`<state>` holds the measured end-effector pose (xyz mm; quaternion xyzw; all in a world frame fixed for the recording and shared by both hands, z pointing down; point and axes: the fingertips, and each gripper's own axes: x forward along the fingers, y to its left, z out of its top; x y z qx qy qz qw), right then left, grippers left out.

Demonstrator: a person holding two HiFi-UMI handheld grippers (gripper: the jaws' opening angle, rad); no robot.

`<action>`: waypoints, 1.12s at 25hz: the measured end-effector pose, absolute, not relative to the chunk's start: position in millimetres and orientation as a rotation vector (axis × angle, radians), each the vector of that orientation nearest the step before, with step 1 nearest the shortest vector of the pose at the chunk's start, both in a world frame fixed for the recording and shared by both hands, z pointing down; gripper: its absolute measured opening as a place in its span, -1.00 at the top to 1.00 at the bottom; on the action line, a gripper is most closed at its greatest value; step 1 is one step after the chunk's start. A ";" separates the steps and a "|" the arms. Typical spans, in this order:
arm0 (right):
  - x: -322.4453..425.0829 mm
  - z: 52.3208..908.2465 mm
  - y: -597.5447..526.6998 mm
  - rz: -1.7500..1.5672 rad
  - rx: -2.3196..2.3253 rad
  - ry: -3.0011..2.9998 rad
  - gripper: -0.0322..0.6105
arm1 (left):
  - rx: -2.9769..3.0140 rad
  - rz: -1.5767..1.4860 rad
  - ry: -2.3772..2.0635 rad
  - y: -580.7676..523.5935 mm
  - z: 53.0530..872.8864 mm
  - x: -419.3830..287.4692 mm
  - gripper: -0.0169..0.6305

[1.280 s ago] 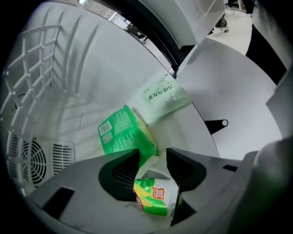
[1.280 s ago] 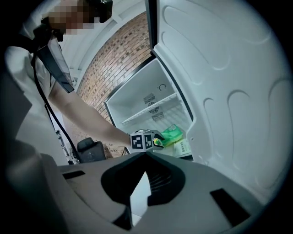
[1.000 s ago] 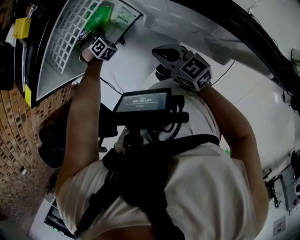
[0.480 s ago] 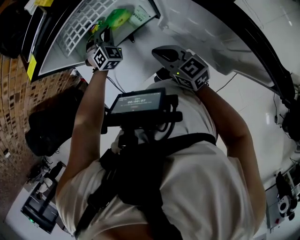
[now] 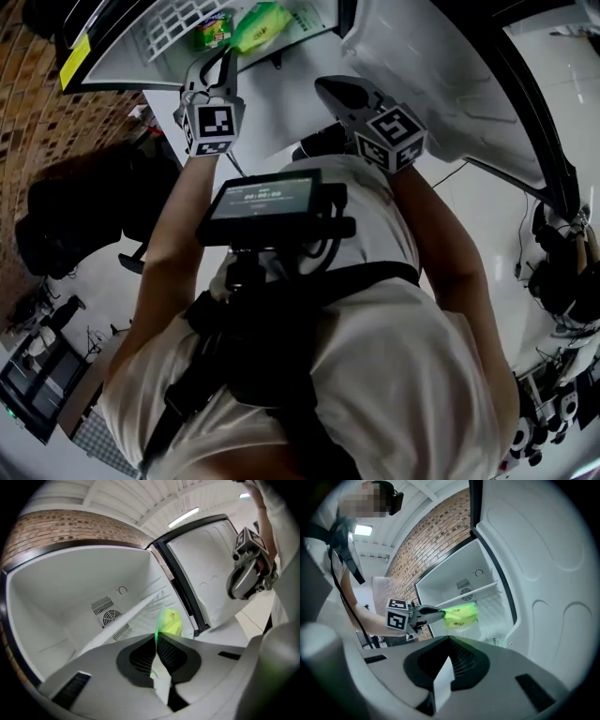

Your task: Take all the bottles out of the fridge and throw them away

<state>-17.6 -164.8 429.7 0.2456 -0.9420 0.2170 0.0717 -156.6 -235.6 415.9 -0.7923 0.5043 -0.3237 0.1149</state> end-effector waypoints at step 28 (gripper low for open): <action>-32.6 401.4 -140.1 0.477 0.830 -2.814 0.86 | -2.772 -0.321 1.624 -93.6 399.6 -166.4 0.91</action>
